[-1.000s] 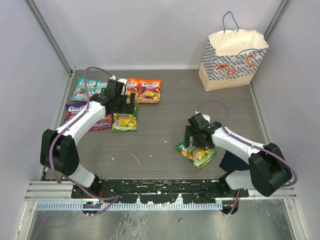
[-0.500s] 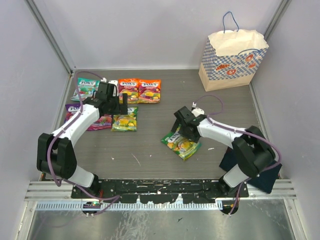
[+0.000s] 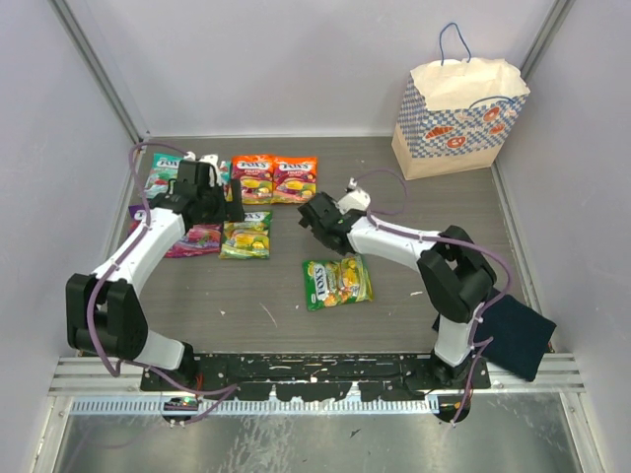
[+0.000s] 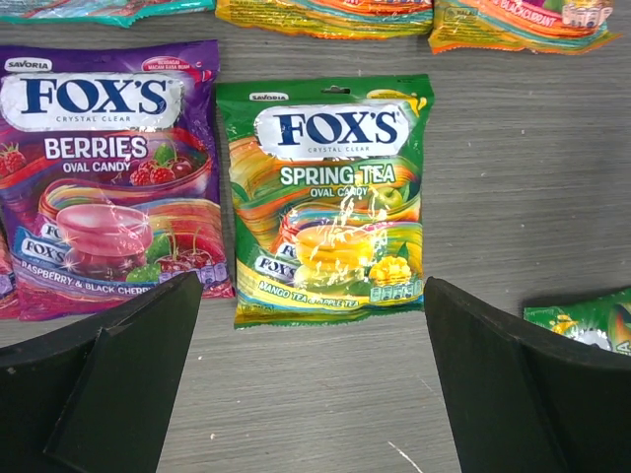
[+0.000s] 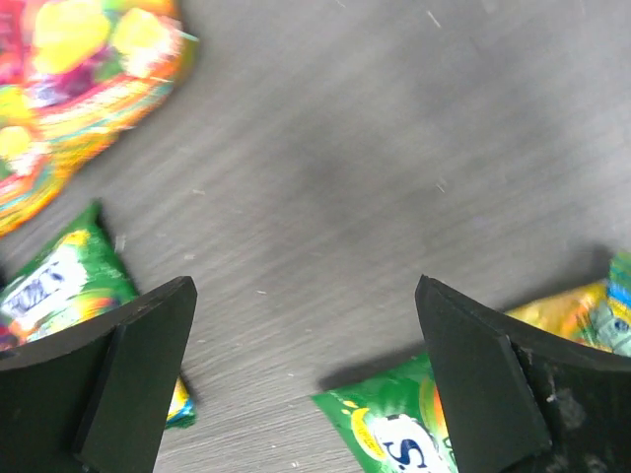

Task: Take the snacks out of the paper bag
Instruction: Move the snack to the center of the board.

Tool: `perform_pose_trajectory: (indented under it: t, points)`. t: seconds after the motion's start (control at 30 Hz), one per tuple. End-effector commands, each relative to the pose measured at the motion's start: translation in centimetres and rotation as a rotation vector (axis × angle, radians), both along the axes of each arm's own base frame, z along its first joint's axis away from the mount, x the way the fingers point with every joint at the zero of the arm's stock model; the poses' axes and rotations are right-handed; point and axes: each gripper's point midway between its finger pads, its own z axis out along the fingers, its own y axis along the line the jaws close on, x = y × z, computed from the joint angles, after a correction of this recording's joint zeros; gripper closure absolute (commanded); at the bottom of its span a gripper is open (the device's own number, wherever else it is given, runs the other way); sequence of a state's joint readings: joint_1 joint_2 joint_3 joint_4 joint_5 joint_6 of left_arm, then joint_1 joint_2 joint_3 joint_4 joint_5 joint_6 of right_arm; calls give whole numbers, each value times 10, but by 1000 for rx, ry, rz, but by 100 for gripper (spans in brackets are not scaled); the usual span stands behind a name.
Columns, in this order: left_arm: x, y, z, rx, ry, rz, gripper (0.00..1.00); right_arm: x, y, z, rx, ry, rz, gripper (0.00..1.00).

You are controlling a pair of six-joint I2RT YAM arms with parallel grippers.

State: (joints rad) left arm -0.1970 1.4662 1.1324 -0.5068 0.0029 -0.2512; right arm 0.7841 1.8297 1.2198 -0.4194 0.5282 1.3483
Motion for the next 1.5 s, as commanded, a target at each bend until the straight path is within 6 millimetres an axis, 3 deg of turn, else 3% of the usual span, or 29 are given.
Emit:
perform_pose_trajectory:
  t: [0.0,0.1,0.17,0.2,0.3,0.4,0.53,0.63,0.93,1.1,1.27,1.47]
  points:
    - [0,-3,32,-47,-103,-18,2,30,-7,119,-301,-315,294,0]
    - [-2,-9,35,-68,-113,-57,2,-3,19,133,-441,-428,907,0]
    - [-4,-17,37,-96,-119,-104,2,-37,20,110,-473,-296,1234,0]
    - [-6,-20,38,-105,-125,-127,2,-54,10,92,-505,-179,1348,0]
    - [-6,-24,43,-115,-146,-153,2,-85,-6,59,-549,-32,1538,0]
    - [-6,-28,45,-132,-148,-172,2,-107,8,57,-494,-19,1684,0]
    - [-7,-32,49,-153,-154,-190,2,-99,18,57,-557,-41,1728,0]
    - [-8,-33,50,-151,-158,-195,2,-101,19,44,-548,-24,1779,0]
    - [-9,-20,50,-104,-167,-144,2,-109,-8,-23,-572,138,1707,0]
    - [-7,-15,48,-85,-171,-122,2,-104,-13,-43,-562,138,1532,1]
    - [-7,-12,49,-76,-178,-108,2,-76,0,-45,-510,126,1209,8]
    - [-8,-7,47,-61,-171,-83,2,-47,42,-37,-282,140,834,7]
